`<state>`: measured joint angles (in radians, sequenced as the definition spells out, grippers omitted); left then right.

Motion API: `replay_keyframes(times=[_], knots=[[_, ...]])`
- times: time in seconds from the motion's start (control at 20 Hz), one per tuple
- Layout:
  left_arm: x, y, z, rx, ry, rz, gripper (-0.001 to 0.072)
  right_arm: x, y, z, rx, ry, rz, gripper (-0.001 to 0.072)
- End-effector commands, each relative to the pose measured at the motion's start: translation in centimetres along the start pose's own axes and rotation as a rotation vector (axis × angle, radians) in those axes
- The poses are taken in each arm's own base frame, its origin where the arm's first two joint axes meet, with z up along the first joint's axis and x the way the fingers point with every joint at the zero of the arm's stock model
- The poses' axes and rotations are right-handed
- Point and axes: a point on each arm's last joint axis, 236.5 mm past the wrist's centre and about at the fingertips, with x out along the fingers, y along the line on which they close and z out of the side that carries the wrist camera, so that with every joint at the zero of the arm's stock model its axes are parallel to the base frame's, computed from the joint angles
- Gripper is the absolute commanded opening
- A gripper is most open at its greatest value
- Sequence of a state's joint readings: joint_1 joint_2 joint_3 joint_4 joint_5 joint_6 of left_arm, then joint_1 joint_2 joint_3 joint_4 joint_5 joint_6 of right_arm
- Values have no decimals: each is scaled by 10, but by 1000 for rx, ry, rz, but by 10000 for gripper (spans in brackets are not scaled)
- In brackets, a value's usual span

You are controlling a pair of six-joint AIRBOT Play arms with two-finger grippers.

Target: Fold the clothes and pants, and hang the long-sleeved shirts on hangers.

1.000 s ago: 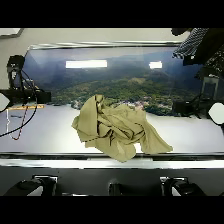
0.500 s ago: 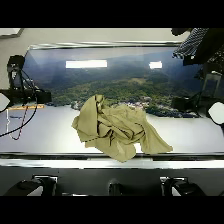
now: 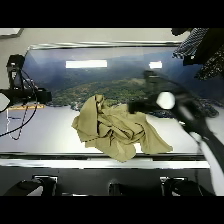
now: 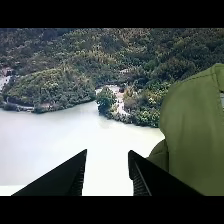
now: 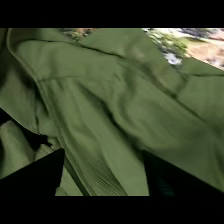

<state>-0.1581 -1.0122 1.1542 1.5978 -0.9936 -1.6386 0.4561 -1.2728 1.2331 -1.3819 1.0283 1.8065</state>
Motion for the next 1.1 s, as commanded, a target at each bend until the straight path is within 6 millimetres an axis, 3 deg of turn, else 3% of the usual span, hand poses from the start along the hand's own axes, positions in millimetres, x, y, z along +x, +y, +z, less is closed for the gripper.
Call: replay_keyframes(times=[0.0, 0.15, 0.3, 0.5, 0.8, 1.05], knots=[[6, 0, 0, 1, 5, 1, 348, 65, 54, 17, -79, 45, 0, 599], [16, 0, -4, -2, 29, 2, 347, 104, 66, 25, -124, 95, -33, 599], [22, 0, -6, -2, 41, 3, 347, 125, 79, 5, -135, 154, -45, 598], [26, 0, -6, -17, 41, 3, 347, 138, 84, -28, -198, 231, -118, 596], [26, 0, -6, -21, 42, 3, 347, 147, 47, -9, -120, 130, -312, 575], [26, 0, -6, -21, 42, 3, 347, 164, 53, -15, -45, 128, -282, 542]])
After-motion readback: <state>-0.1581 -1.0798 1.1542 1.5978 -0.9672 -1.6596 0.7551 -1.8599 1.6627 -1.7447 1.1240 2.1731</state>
